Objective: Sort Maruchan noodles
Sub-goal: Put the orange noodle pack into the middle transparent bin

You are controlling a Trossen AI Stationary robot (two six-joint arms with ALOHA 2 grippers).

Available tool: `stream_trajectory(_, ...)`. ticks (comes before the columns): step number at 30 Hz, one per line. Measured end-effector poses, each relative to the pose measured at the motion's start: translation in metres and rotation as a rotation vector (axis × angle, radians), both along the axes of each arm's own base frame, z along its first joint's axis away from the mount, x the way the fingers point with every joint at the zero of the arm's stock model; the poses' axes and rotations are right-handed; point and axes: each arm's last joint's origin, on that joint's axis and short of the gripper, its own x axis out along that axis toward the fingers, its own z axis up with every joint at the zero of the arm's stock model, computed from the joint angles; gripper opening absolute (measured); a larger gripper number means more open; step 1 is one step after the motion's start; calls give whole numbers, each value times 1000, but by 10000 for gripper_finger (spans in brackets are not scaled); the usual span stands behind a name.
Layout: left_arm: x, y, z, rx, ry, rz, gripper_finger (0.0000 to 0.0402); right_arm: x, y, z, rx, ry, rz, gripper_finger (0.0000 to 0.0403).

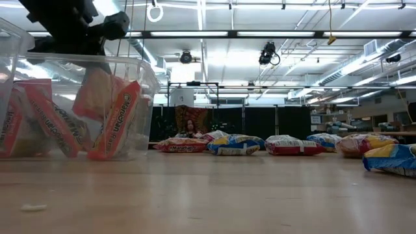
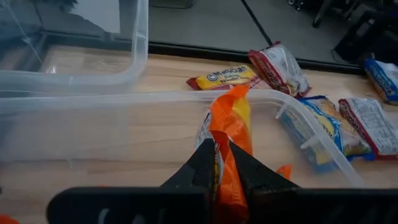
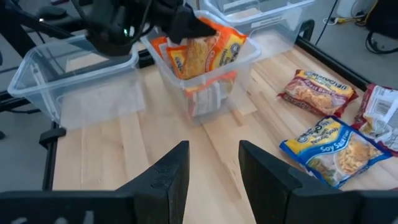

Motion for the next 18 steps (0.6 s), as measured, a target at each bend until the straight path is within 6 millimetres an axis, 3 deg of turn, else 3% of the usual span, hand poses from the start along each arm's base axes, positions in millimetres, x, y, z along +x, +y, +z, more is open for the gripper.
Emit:
stream_trajectory(10,7,6,-9,-57,96,-29,32,1,1,1,11,-16,0,145)
stream_trajectory(18,19,-1,-6,-186,201,-150,116,2,0,2,19,-28,-2,145)
